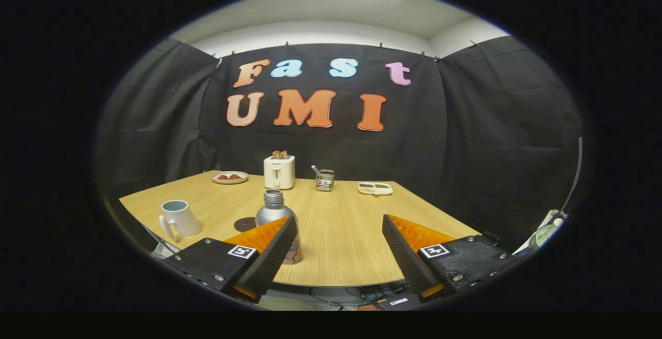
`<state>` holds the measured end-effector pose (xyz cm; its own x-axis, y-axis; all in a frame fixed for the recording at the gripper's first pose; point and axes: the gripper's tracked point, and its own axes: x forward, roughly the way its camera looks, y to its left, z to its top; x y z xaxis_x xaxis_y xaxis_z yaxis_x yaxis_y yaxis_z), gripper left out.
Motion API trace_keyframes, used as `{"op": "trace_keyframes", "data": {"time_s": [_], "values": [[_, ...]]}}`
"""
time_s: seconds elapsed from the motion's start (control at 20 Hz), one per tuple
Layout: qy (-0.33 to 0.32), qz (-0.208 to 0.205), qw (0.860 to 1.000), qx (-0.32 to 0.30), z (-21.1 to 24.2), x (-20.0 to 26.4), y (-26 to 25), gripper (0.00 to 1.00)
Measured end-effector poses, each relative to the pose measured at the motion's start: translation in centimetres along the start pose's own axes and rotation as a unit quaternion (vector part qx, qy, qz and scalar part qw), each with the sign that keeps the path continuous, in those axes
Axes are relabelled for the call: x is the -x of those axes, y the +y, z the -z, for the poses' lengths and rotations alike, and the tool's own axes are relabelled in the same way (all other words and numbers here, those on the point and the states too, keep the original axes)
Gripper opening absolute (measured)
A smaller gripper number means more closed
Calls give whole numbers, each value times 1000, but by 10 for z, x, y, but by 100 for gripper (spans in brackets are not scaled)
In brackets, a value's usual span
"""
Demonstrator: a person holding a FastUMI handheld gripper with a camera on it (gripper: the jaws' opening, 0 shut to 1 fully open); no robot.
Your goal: Take the bottle from table, then pour the juice into the cup, finally place the bottle on the coaster
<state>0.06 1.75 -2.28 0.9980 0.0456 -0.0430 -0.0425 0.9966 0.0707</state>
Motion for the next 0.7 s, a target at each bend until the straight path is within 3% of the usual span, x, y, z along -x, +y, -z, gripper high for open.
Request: {"op": "trace_keyframes", "data": {"time_s": [0.7], "values": [[52,-67,996,-15,48,-21,66,99]]}}
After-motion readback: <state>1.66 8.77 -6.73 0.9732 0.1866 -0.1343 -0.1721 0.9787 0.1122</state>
